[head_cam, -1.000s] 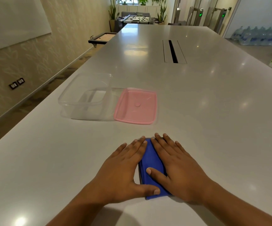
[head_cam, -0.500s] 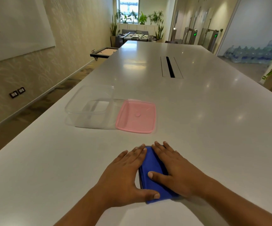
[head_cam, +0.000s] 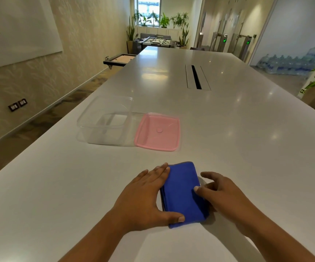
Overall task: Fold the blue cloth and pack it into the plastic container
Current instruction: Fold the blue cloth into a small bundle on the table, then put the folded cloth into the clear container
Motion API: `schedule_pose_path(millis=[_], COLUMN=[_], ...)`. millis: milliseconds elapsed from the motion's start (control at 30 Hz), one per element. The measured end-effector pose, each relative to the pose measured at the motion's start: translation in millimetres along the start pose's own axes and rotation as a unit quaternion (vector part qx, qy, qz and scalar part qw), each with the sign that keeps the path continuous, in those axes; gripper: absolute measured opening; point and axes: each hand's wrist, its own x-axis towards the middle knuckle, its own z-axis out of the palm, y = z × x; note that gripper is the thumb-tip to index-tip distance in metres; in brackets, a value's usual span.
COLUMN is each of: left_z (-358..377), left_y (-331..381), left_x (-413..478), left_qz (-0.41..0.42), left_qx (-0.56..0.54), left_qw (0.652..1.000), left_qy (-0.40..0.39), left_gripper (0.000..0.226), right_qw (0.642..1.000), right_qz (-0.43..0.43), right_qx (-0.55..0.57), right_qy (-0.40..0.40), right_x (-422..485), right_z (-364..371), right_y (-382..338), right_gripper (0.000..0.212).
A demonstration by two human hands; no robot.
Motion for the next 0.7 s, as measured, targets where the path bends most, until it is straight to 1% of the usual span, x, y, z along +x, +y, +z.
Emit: schedule_pose_path(millis=[67, 133, 267, 333, 367, 400, 433, 467, 500, 533, 567, 600, 633, 700], left_z=[-0.4, -0.7, -3.4, -4.3, -4.3, -4.7, -4.9, -5.1, -6.8, -10.6, -15.6, -20.7, -26.9, -40.7], left_y=[-0.6, -1.5, 1.0, 2.0, 1.4, 0.9, 0.4, 0.5, 1.8, 3.9, 6.7, 8.6, 10.1, 9.9], left_x=[-0.4, -0.5, -2.6, -4.7, -5.8, -7.1, -9.0, -11.9, -16.1, -19.9, -24.5, -28.6, -31.7, -33.5], left_qz=[0.001, 0.003, 0.0, -0.016, -0.031, -0.054, -0.085, -0.12, -0.152, -0.187, -0.22, -0.246, -0.269, -0.311], left_qx=[-0.006, -0.011, -0.032, -0.085, -0.13, -0.184, -0.239, -0.288, -0.323, -0.345, -0.369, -0.4, -0.44, -0.522], left_qw=[1.0, 1.0, 0.999, 0.996, 0.99, 0.979, 0.96, 0.932, 0.902, 0.873, 0.849, 0.83, 0.814, 0.778], left_qy=[0.002, 0.003, 0.006, 0.02, 0.04, 0.074, 0.122, 0.183, 0.244, 0.289, 0.308, 0.301, 0.269, 0.157], left_gripper=[0.115, 0.114, 0.11, 0.103, 0.098, 0.091, 0.081, 0.065, 0.045, 0.026, 0.015, 0.014, 0.018, 0.037], right_qw=[0.998, 0.993, 0.983, 0.976, 0.973, 0.969, 0.965, 0.961, 0.957, 0.953, 0.95, 0.948, 0.945, 0.941], right_qz=[-0.004, -0.012, -0.035, -0.043, -0.048, -0.051, -0.054, -0.057, -0.062, -0.069, -0.076, -0.084, -0.089, -0.098], right_qx=[0.065, 0.104, 0.174, 0.21, 0.225, 0.241, 0.256, 0.271, 0.284, 0.294, 0.302, 0.308, 0.314, 0.324], right_qy=[-0.026, -0.051, -0.045, -0.035, -0.031, -0.026, -0.022, -0.019, -0.016, -0.015, -0.015, -0.016, -0.018, -0.025], right_x=[-5.0, -9.8, -13.9, -14.4, -14.9, -15.3, -15.2, -15.4, -15.4, -15.6, -15.8, -16.1, -16.6, -16.9], right_z=[-1.1, -1.2, 2.0, 4.3, 5.6, 7.2, 8.7, 9.8, 11.2, 12.8, 14.2, 16.1, 18.8, 26.3], right_y=[-2.4, -3.3, -2.1, -4.4, -6.5, -9.5, -12.5, -15.9, -19.5, -23.9, -27.7, -32.1, -37.6, -48.8], right_gripper=[0.054, 0.051, 0.039, 0.039, 0.04, 0.04, 0.041, 0.042, 0.042, 0.043, 0.043, 0.043, 0.044, 0.044])
